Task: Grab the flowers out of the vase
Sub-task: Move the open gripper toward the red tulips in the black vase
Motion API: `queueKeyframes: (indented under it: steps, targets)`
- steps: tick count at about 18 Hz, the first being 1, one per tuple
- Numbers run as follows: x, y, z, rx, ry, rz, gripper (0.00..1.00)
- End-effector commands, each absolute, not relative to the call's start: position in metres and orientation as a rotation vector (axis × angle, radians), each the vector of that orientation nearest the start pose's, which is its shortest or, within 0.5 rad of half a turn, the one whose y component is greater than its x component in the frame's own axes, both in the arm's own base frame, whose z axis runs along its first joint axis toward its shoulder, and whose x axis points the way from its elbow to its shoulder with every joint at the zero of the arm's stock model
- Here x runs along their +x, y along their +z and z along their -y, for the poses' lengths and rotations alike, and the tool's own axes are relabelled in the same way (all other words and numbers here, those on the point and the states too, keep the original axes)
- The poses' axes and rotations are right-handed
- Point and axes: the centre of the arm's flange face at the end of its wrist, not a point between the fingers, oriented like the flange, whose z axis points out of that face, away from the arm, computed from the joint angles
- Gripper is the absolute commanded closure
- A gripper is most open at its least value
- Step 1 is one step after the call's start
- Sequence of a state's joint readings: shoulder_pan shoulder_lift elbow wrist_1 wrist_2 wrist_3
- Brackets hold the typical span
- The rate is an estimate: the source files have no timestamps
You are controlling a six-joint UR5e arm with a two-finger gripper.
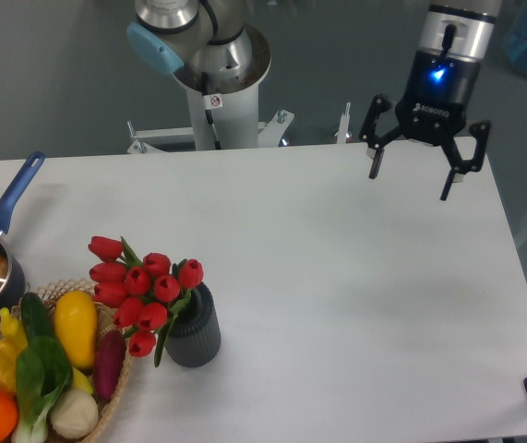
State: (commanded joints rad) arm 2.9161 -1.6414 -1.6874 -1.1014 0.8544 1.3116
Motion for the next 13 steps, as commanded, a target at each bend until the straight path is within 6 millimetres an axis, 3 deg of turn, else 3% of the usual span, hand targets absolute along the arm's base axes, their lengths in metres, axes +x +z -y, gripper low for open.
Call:
queueKeyframes:
  steps: [8, 13]
  targets:
    - [-0.472, 0.447, -0.327, -2.325, 0.009, -0.073, 0.00]
    - [-0.453, 0.424, -0.370, -2.333, -0.074, -0.161, 0.00]
